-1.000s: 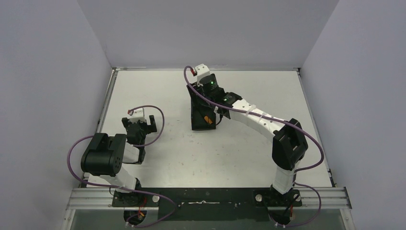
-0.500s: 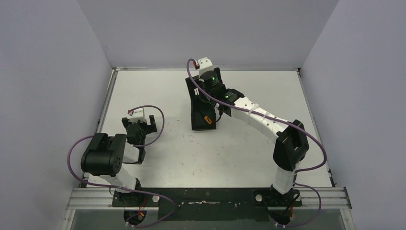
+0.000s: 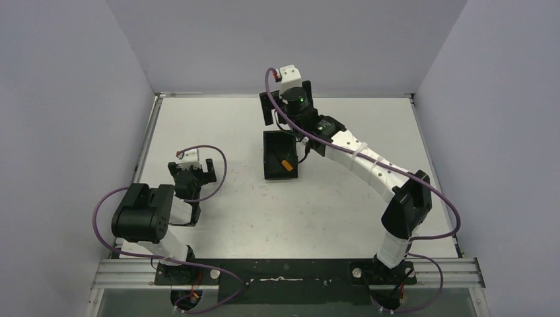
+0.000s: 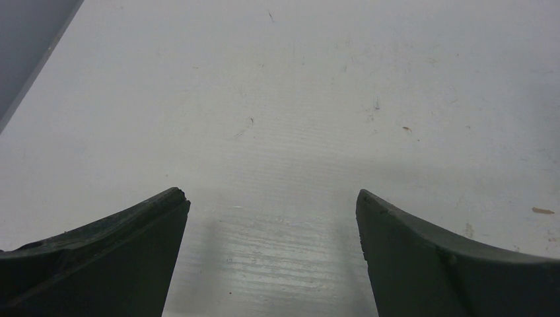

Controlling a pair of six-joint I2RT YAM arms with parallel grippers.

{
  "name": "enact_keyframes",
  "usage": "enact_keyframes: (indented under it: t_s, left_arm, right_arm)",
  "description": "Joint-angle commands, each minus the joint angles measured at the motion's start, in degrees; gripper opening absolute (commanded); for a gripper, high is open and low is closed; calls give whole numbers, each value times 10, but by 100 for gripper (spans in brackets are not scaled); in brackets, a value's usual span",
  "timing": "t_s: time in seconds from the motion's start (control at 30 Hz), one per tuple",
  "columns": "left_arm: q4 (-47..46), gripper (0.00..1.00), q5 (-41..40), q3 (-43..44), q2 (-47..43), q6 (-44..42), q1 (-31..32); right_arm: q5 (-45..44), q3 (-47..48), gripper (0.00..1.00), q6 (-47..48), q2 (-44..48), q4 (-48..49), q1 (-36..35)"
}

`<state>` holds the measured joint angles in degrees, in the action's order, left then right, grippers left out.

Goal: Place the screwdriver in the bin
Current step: Place the screwdriver in the bin, then reset both arms

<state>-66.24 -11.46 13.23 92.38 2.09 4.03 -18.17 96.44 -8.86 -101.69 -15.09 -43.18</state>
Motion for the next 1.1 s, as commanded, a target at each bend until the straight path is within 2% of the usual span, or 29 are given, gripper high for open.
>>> enact_keyframes:
  t_s: [0.0, 0.23, 0.43, 0.57, 0.73, 0.9, 1.07]
  left_arm:
    - [-31, 97, 7, 14, -1, -4, 1]
    - [-31, 97, 7, 14, 0, -4, 1]
    - [-30, 97, 7, 14, 0, -4, 1]
    - [-30, 97, 7, 14, 0, -4, 1]
    - [-30, 97, 7, 14, -1, -4, 1]
    - [-30, 97, 7, 14, -1, -4, 1]
    - [-31, 97, 7, 14, -1, -4, 1]
  right_arm:
    - [15, 30, 100, 22, 48, 9, 20]
    - [78, 25, 100, 37, 80, 10, 83]
    - [120, -17, 100, 66, 132, 20, 148]
    - [186, -39, 100, 63, 162, 18, 218]
    - [251, -22, 100, 61, 175, -17, 314]
    - [223, 10, 100, 83, 164, -62, 356]
    - [213, 10, 100, 84, 169, -66, 374]
